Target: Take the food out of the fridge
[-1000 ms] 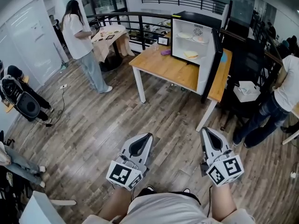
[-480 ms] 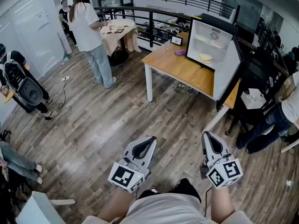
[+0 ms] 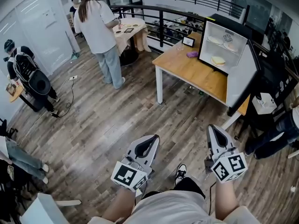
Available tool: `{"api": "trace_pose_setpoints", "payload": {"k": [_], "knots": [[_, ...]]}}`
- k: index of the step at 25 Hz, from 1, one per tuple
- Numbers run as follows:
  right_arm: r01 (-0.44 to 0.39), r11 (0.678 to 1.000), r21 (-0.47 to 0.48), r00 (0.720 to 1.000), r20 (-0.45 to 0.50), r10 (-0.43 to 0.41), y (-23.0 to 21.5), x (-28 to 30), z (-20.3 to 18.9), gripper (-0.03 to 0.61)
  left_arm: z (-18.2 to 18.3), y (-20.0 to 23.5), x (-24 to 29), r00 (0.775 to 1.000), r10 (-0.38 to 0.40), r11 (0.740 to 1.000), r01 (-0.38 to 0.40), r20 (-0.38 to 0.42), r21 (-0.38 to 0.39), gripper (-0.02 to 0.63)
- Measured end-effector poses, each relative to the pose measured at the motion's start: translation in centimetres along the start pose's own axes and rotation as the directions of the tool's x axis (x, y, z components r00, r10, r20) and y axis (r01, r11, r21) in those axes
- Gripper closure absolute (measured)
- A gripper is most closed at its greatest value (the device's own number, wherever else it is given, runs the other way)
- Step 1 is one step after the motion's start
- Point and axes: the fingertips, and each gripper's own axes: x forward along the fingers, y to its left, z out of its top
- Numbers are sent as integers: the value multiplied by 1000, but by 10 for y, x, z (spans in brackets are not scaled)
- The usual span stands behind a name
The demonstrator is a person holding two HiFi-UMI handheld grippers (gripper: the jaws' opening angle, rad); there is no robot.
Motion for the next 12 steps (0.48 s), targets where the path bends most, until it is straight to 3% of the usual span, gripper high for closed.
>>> {"api": "trace_pose_setpoints", "payload": {"k": [6,12], "knots": [[-1,1000,1,1000,10,1,-45,36,5,558,-4,17,53,1000,11,1000,-11,-21,10,604],[31,999,-10,1000,3,-31,-119,74,11,558,-5,32,124,999,32,999,-32,-28,20,604]]}}
